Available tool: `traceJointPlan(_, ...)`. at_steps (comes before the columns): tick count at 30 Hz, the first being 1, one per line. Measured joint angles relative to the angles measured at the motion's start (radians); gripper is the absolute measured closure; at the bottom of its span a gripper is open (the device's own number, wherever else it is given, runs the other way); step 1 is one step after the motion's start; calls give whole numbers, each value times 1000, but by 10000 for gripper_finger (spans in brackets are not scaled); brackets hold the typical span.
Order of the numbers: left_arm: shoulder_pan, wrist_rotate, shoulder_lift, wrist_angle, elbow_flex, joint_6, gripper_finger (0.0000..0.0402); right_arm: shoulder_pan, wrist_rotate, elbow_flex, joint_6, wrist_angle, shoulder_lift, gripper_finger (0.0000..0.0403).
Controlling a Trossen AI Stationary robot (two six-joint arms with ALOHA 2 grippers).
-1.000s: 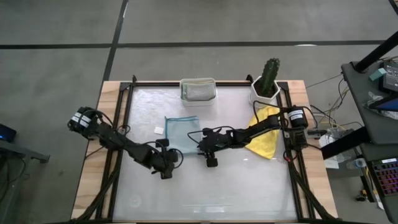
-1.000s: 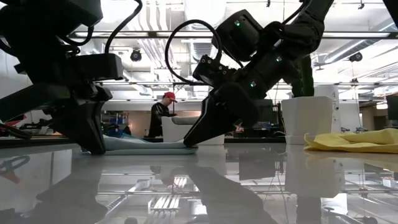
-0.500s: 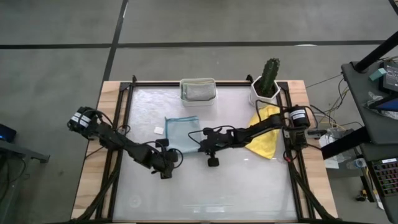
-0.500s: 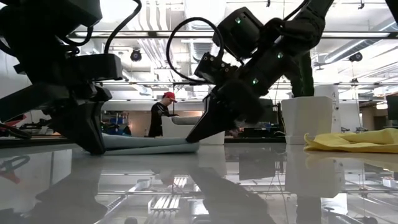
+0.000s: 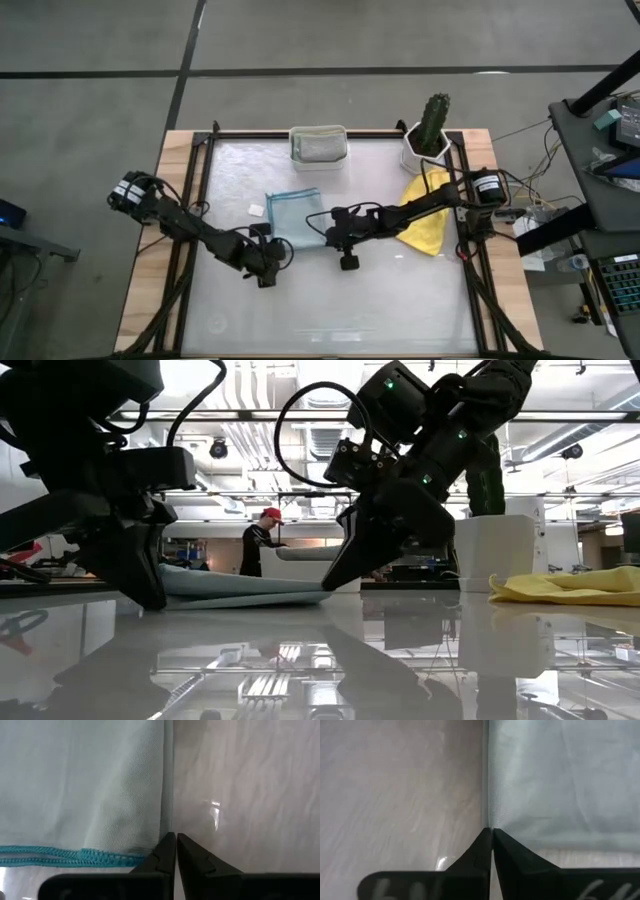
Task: Fold microfiber towels
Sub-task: Fold the light blue cloth
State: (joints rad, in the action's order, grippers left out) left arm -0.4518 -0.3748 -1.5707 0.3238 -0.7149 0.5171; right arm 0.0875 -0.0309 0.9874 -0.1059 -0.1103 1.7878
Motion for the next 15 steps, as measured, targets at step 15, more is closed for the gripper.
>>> traceJointPlan(15, 1, 139, 108, 129, -34, 0, 338, 1, -11, 0, 41, -25, 1, 384)
